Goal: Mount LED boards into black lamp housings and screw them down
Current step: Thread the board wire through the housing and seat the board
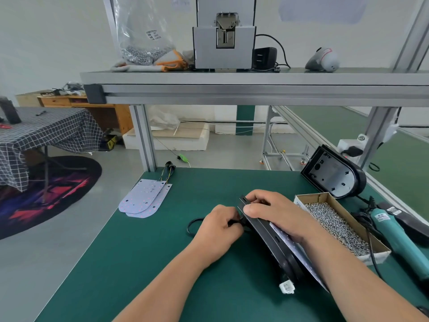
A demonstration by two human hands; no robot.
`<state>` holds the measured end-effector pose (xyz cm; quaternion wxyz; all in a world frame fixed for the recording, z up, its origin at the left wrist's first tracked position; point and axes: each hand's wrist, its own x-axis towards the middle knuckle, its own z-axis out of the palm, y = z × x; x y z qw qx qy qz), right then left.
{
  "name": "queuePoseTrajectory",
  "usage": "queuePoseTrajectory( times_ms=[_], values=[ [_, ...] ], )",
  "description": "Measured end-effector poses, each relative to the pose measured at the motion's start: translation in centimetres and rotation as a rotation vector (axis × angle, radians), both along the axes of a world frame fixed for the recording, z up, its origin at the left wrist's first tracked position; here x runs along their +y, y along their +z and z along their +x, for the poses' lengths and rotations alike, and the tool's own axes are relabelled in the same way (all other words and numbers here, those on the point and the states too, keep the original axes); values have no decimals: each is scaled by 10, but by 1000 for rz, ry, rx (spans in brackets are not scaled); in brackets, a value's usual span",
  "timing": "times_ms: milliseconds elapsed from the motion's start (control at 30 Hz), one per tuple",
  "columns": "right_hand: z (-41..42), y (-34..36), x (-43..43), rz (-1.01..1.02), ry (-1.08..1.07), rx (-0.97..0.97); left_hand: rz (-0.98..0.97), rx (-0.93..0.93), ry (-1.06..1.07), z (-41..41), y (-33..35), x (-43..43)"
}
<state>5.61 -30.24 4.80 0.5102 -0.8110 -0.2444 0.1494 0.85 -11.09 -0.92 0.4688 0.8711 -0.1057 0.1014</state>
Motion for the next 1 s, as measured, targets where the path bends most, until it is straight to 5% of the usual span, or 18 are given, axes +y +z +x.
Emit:
queuePoseTrajectory(
  times_ms=[333,633,1000],
  values=[
    [2,0,2,70,-85,18,-179,175,58,-2,3,-2],
    [6,1,-8,126,-67,69,137,-222,180,-1,1,-11],
    [6,3,-13,115,-54,45,225,-143,145,-4,2,-10]
  ],
)
